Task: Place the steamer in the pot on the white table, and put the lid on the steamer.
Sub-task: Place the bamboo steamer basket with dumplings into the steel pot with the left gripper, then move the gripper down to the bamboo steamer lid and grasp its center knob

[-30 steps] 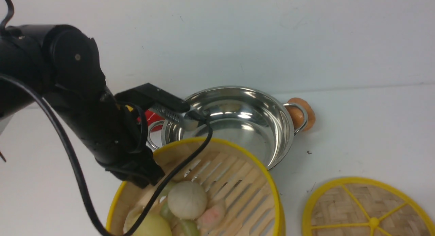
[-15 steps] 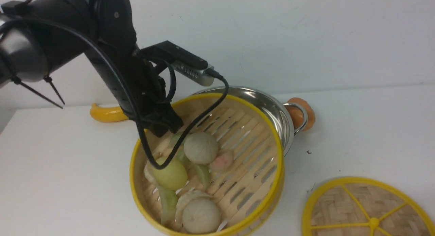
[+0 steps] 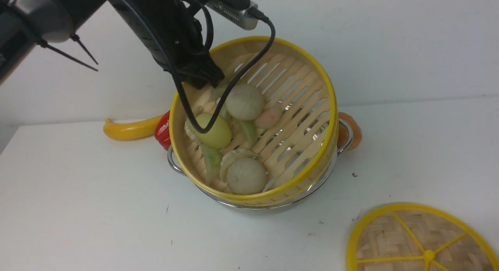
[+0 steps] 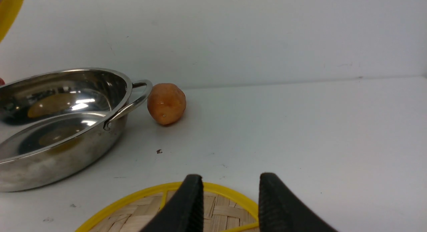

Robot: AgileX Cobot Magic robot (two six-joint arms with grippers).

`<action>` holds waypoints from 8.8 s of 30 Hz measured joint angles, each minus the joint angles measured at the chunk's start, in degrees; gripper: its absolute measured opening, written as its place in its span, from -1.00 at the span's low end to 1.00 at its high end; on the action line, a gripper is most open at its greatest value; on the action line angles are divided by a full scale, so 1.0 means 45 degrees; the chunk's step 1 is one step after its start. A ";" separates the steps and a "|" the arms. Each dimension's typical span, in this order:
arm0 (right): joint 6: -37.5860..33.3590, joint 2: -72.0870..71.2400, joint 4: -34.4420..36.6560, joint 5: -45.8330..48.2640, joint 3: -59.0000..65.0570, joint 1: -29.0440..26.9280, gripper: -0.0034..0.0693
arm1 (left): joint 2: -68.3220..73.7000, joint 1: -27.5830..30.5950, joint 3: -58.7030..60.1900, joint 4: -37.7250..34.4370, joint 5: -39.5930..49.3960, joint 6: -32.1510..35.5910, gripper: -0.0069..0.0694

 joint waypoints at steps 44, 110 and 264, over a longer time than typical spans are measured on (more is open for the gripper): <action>0.0000 0.0000 0.0000 0.0000 0.0000 0.0000 -0.22 | 0.5136 0.0987 -0.3308 -0.0611 0.0032 0.0666 -0.74; 0.0000 0.0000 0.0000 0.0000 0.0000 0.0000 -0.22 | 0.3010 0.0974 -0.7172 -0.1237 -0.0027 -0.1396 -0.31; -0.6206 0.6756 0.4906 0.9078 -1.0039 0.0523 -0.22 | -2.4666 0.5949 2.5677 0.0009 -1.1328 -0.4038 -0.41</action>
